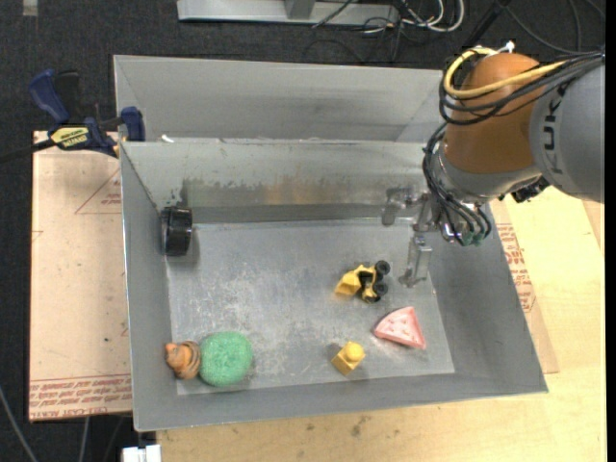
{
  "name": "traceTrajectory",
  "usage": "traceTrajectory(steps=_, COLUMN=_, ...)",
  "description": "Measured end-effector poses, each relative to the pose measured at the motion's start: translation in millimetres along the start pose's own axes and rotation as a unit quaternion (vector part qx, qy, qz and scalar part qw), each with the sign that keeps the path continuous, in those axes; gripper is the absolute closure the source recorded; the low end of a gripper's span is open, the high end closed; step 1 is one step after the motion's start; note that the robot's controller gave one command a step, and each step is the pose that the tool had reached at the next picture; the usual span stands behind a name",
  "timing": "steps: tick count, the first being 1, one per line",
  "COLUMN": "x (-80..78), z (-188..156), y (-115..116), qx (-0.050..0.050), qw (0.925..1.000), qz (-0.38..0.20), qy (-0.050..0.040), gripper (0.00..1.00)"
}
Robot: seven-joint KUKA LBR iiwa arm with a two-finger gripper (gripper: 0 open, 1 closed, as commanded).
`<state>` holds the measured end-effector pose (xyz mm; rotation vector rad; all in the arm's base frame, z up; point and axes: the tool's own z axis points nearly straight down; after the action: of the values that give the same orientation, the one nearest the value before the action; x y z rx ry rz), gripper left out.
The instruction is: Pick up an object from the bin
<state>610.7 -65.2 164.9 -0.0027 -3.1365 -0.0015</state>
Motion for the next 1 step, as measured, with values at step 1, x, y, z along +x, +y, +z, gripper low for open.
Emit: traceTrajectory(steps=1, x=-1.3, z=-4.8, y=0.1, qx=0.000, qw=1.0000, qz=0.000, qy=-0.0033, gripper=0.00)
